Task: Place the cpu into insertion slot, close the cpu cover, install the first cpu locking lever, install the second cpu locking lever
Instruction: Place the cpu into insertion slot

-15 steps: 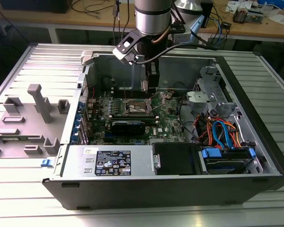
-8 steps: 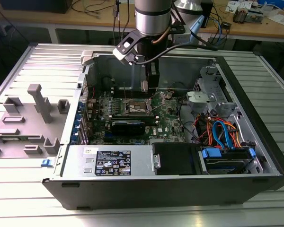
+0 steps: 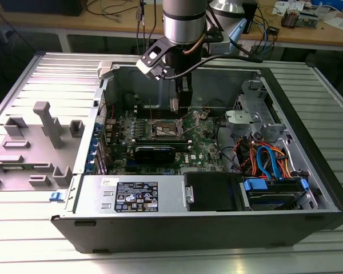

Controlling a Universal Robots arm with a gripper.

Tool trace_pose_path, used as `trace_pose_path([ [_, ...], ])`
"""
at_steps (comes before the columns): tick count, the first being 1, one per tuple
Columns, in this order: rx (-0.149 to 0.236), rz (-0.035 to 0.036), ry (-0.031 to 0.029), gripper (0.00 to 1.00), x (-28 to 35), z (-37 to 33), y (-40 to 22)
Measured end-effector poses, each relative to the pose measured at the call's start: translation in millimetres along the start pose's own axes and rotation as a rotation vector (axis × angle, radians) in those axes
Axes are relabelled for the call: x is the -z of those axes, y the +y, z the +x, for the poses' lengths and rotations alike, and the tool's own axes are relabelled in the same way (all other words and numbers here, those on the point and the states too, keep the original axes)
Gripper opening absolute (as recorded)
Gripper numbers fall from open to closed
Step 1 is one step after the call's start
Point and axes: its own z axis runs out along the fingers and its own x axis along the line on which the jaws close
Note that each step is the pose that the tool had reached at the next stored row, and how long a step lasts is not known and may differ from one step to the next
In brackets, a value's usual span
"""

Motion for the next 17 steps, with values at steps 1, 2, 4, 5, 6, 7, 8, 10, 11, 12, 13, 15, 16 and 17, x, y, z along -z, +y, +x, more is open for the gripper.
trace_pose_path([
  [1, 0.000, 0.0000, 0.0000, 0.54, -0.4, 0.0, 0.0],
  [2, 0.000, 0.0000, 0.0001, 0.54, -0.9, -0.1, -0.1],
  [4, 0.000, 0.0000, 0.0000, 0.54, -1.7, -0.1, -0.1],
  [5, 0.000, 0.0000, 0.0000, 0.54, -2.0, -0.1, -0.1],
  [6, 0.000, 0.0000, 0.0001, 0.54, -2.7, -0.1, -0.2],
  [7, 0.000, 0.0000, 0.0001, 0.54, -3.1, -0.1, -0.3],
  [8, 0.000, 0.0002, 0.0000, 0.54, -3.7, -0.1, -0.3],
  [10, 0.000, 0.0004, -0.0002, 0.54, -4.5, -0.2, -0.4],
  [11, 0.000, 0.0006, 0.0000, 0.54, -4.9, -0.2, -0.4],
  [12, 0.000, 0.0005, 0.0000, 0.54, -4.9, -0.2, -0.4],
  [13, 0.000, 0.0006, 0.0000, 0.54, -4.9, -0.2, -0.1],
  [15, 0.000, 0.0006, 0.0000, 0.54, -5.0, -0.2, 0.2],
  [16, 0.000, 0.0006, 0.0000, 0.54, -4.9, -0.2, 0.2],
  [17, 0.000, 0.0005, 0.0001, 0.54, -5.0, -0.2, 0.2],
])
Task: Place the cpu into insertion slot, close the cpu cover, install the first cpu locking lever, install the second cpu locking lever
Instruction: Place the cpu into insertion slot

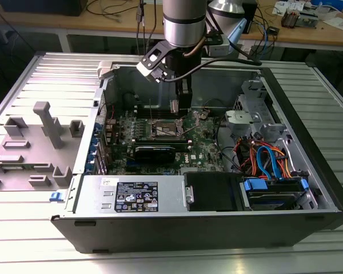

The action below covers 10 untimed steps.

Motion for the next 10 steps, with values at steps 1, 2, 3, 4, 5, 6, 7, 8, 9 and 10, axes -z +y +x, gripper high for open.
trace_pose_path([
  [1, 0.000, 0.0000, -0.0001, 0.54, 0.0, 0.0, 0.0],
  [2, 0.000, 0.0000, -0.0001, 0.54, 0.0, 0.0, 0.0],
  [3, 0.000, 0.0000, 0.0000, 0.54, 0.0, 0.0, 0.0],
  [4, 0.000, 0.0000, -0.0001, 0.54, 0.0, 0.0, 0.0],
  [5, 0.000, 0.0001, -0.0001, 0.54, 0.0, 0.0, 0.0],
  [6, 0.000, 0.0000, 0.0000, 0.54, 0.0, 0.0, 0.0],
  [7, 0.000, 0.0000, -0.0001, 0.54, 0.0, 0.0, 0.1],
  [8, 0.000, 0.0000, 0.0001, 0.54, -0.4, 0.1, 0.0],
  [9, 0.000, -0.0001, 0.0000, 0.54, -1.7, 0.0, -1.0],
  [10, 0.000, 0.0000, 0.0001, 0.54, -5.2, -0.5, -2.8],
])
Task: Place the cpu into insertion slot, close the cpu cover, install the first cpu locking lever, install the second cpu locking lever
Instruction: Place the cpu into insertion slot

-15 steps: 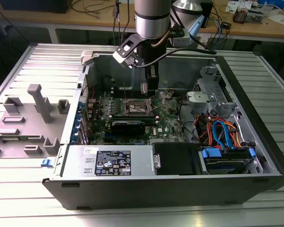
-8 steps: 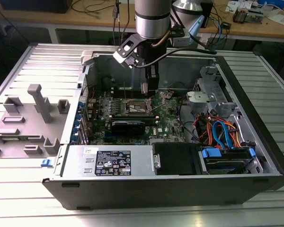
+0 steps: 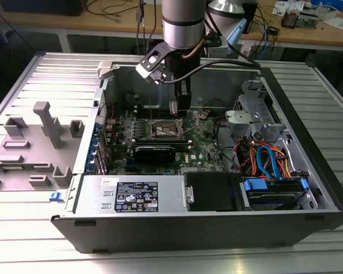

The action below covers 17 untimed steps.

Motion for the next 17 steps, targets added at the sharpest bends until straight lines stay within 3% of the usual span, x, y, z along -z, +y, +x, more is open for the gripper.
trace_pose_path([
  [6, 0.000, 0.0006, -0.0001, 0.54, -15.8, -0.8, -10.1],
  [9, 0.000, 0.0018, -0.0001, 0.54, -22.2, -0.9, -11.1],
  [17, 0.000, 0.0023, -0.0007, 0.54, -26.8, -1.0, -11.8],
])
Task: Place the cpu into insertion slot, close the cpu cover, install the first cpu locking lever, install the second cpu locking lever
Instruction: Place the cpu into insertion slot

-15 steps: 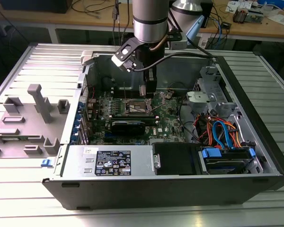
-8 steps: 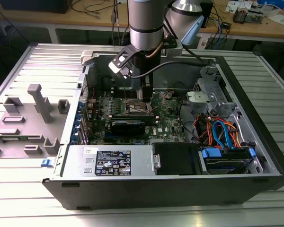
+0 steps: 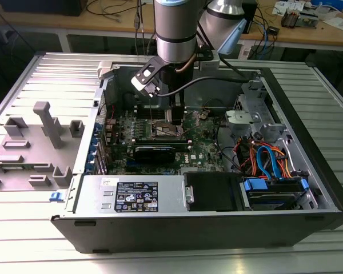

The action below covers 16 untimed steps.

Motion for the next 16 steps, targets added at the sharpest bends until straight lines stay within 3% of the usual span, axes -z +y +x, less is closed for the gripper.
trace_pose_path([
  [12, 0.000, 0.0000, -0.0002, 0.54, -0.1, 0.0, -0.1],
  [13, 0.004, -0.0057, 0.0003, 0.54, -6.2, 0.0, -3.1],
  [16, 0.005, -0.0057, 0.0003, 0.54, -12.9, 4.5, -7.1],
])
